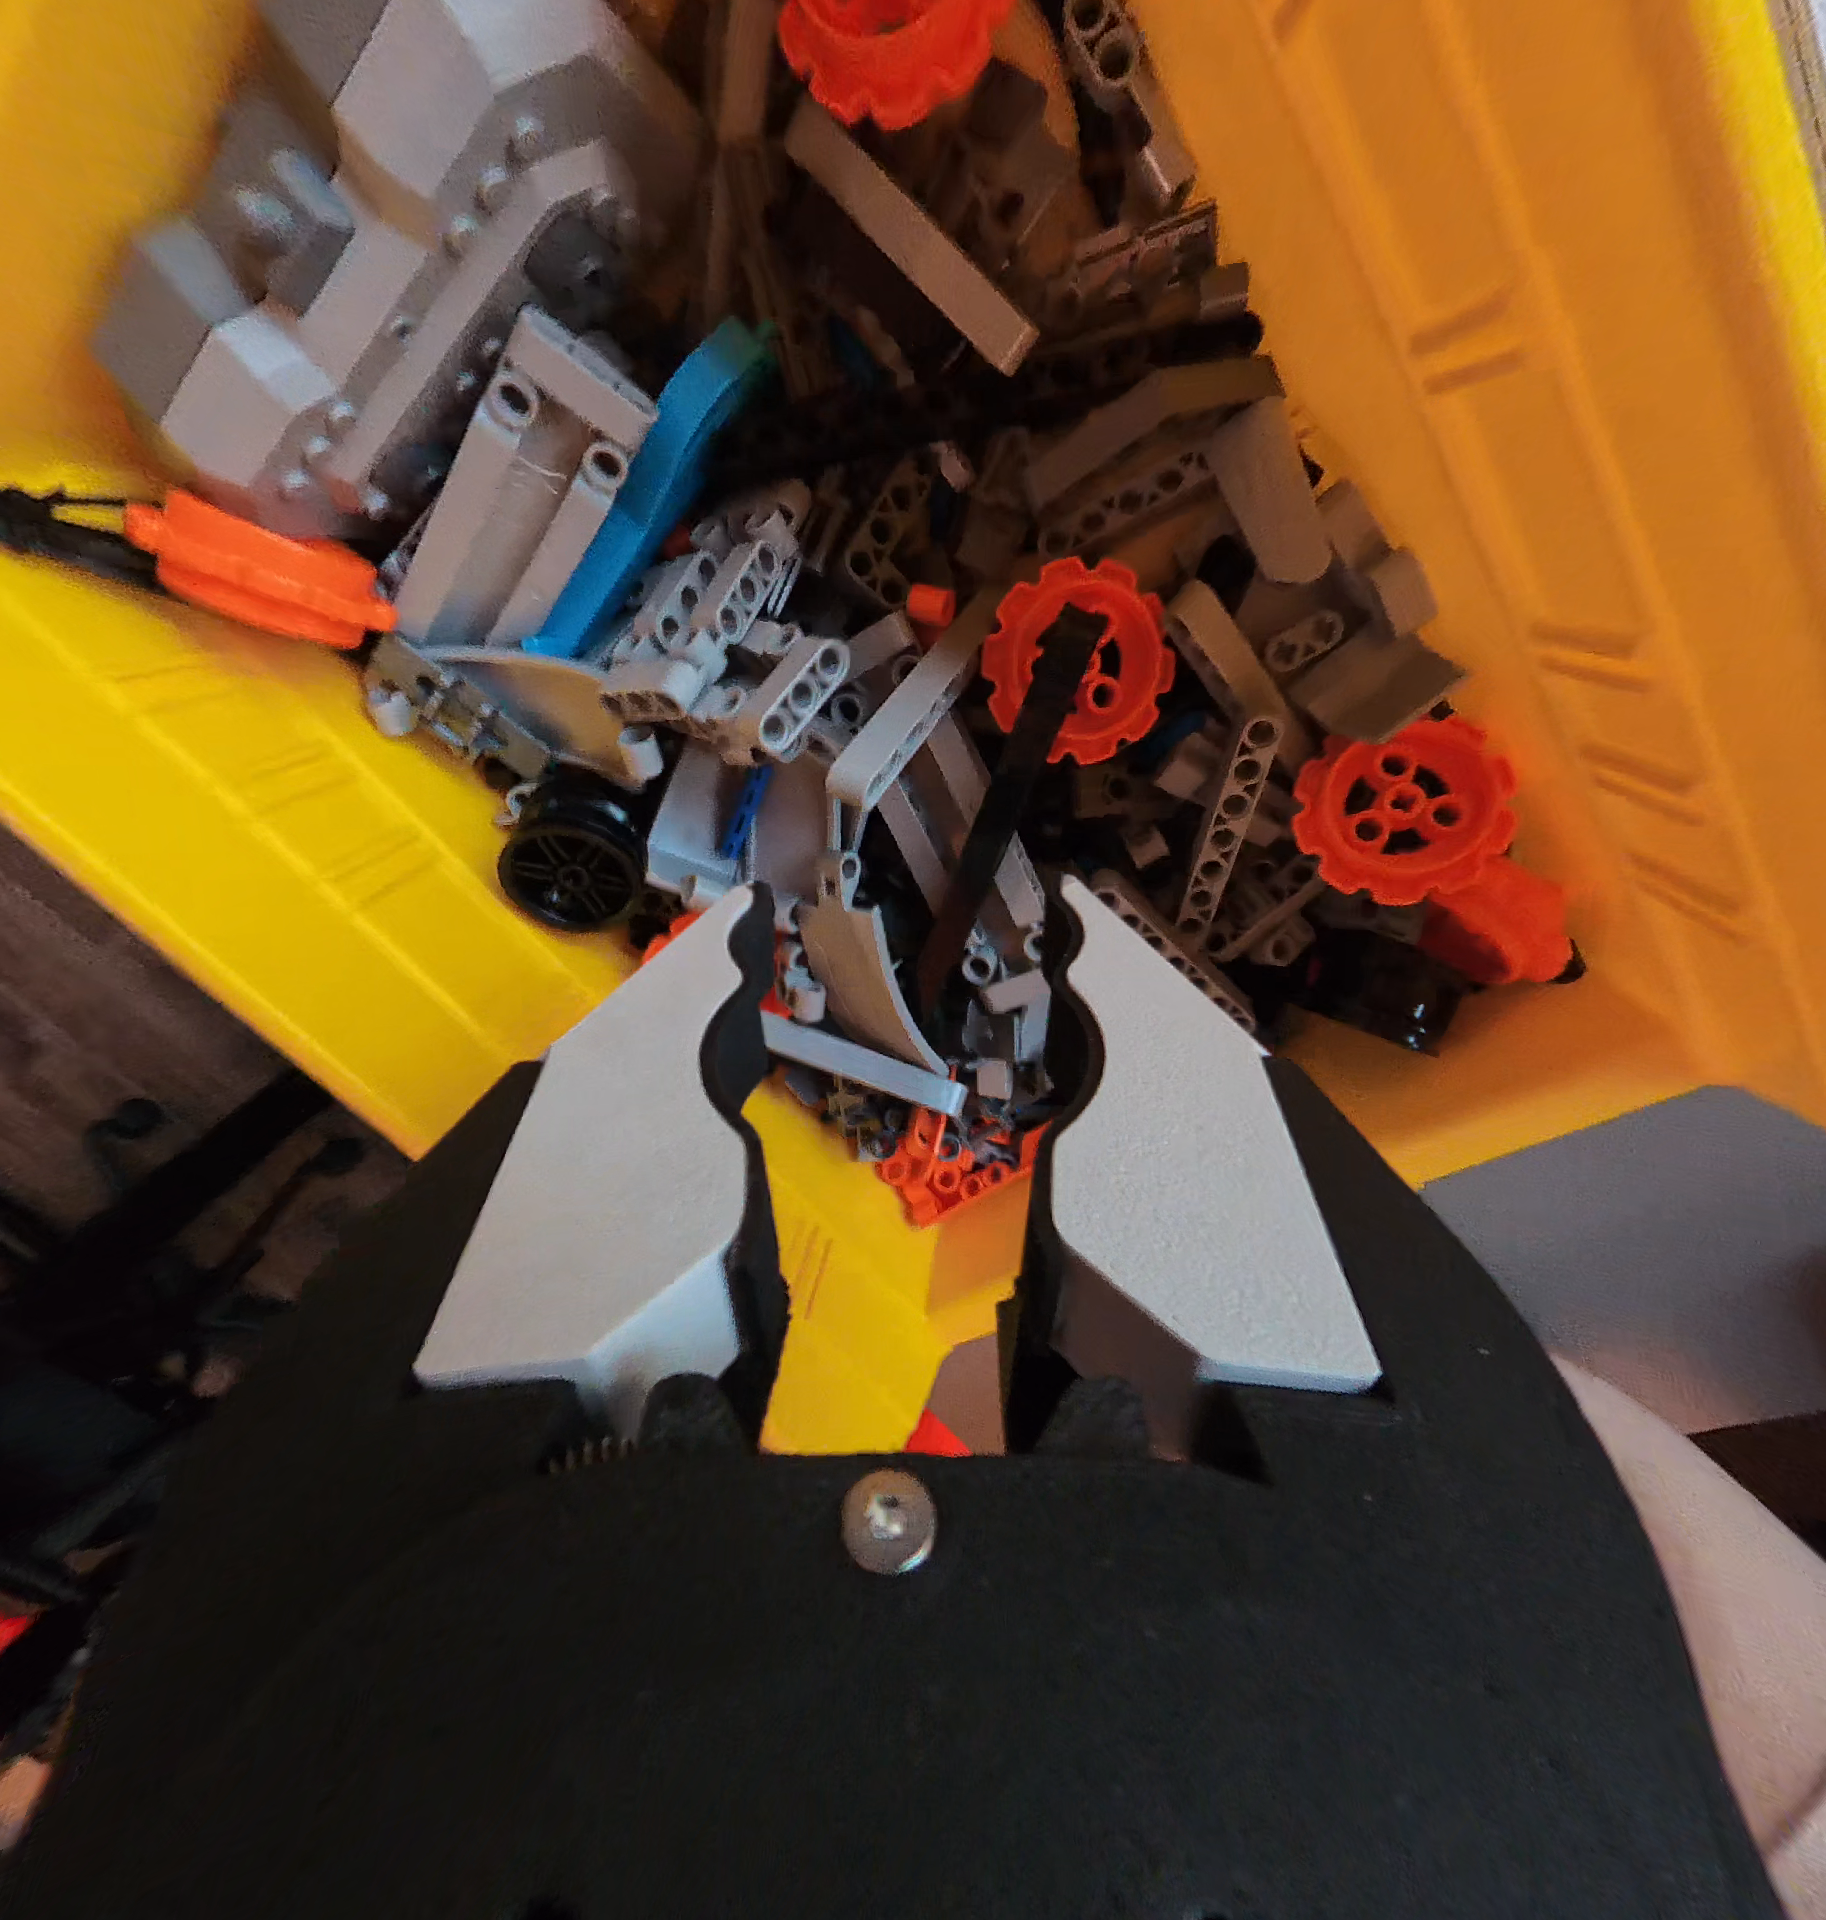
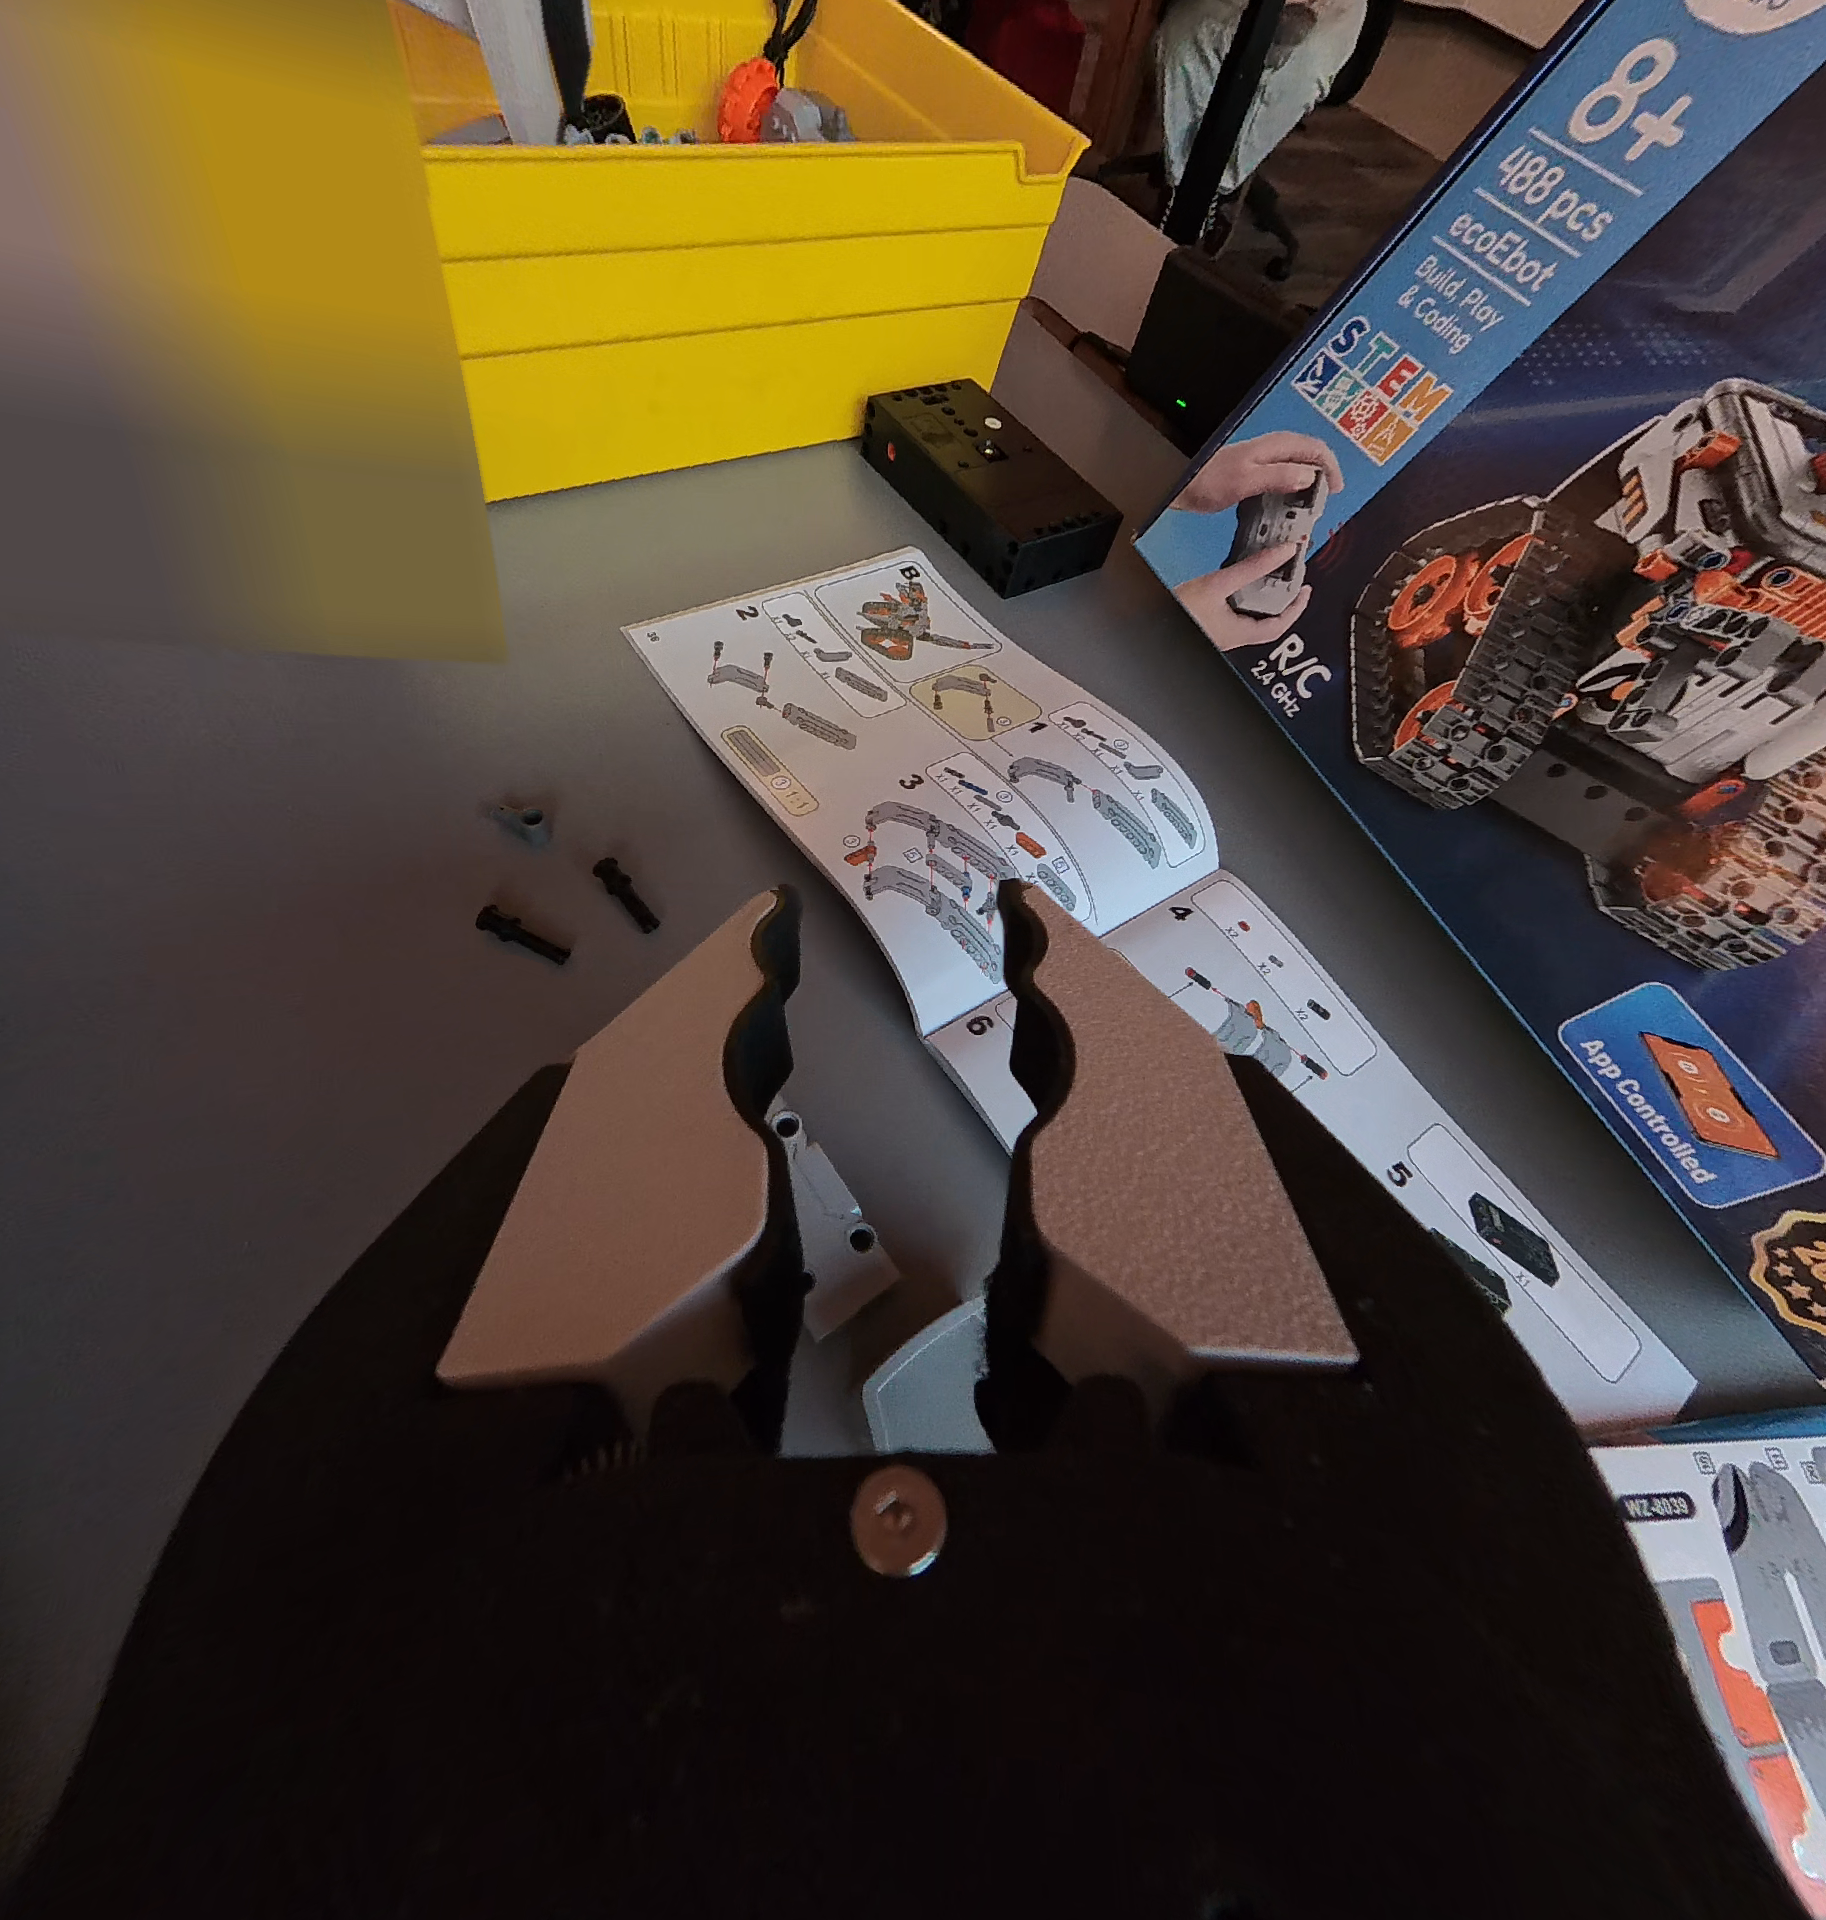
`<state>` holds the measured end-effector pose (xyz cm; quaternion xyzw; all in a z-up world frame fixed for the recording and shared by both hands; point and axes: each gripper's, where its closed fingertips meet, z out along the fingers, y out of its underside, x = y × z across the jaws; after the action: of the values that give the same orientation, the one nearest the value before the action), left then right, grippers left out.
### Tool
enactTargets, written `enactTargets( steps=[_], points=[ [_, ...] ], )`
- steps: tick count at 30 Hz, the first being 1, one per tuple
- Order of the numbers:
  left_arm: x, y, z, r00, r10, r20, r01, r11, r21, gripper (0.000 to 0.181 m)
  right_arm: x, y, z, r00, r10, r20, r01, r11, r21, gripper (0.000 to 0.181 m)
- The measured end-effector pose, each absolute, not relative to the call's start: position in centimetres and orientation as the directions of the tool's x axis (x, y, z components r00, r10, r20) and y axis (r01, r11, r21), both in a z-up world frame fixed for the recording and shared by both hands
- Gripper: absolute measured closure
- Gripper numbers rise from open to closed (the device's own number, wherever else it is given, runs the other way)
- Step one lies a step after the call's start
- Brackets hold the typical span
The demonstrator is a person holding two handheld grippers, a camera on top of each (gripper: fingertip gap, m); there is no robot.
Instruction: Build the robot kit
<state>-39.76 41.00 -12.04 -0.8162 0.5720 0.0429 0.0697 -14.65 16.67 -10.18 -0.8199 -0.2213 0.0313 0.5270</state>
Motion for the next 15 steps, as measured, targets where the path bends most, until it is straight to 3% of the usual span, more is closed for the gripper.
enactTargets(
  steps=[1, 4, 7, 9, 10, 13, 15],
  points=[
    [-39.4, 41.0, -12.4, 0.323, -0.936, -0.137, -0.946, -0.317, -0.062, 0.127, -14.6, 16.6, -10.1, 0.901, 0.394, 0.183, 0.33, -0.345, -0.879, 0.143],
    [-38.4, 41.3, -13.5, 0.316, -0.945, -0.088, -0.948, -0.311, -0.064, 0.094, -14.4, 16.5, -10.1, 0.899, 0.391, 0.196, 0.341, -0.345, -0.875, 0.143],
    [-40.2, 42.0, -14.9, 0.347, -0.927, -0.139, -0.932, -0.358, 0.059, 0.084, -14.4, 16.5, -9.9, 0.897, 0.39, 0.207, 0.349, -0.338, -0.874, 0.143],
    [-41.0, 42.2, -15.7, 0.332, -0.926, -0.178, -0.924, -0.357, 0.134, 0.092, -14.4, 16.5, -10.1, 0.897, 0.392, 0.205, 0.349, -0.343, -0.872, 0.143],
    [-41.1, 42.2, -16.1, 0.339, -0.924, -0.177, -0.917, -0.366, 0.158, 0.107, -14.3, 16.5, -10.2, 0.897, 0.392, 0.206, 0.352, -0.349, -0.869, 0.143],
    [-40.7, 42.7, -16.1, 0.369, -0.91, -0.188, -0.905, -0.399, 0.151, 0.133, -14.1, 16.5, -10.5, 0.893, 0.388, 0.229, 0.375, -0.359, -0.855, 0.143],
    [-40.5, 42.8, -16.2, 0.371, -0.912, -0.172, -0.907, -0.396, 0.143, 0.14, -14.2, 16.5, -10.5, 0.89, 0.39, 0.237, 0.383, -0.356, -0.852, 0.143]
  ],
)
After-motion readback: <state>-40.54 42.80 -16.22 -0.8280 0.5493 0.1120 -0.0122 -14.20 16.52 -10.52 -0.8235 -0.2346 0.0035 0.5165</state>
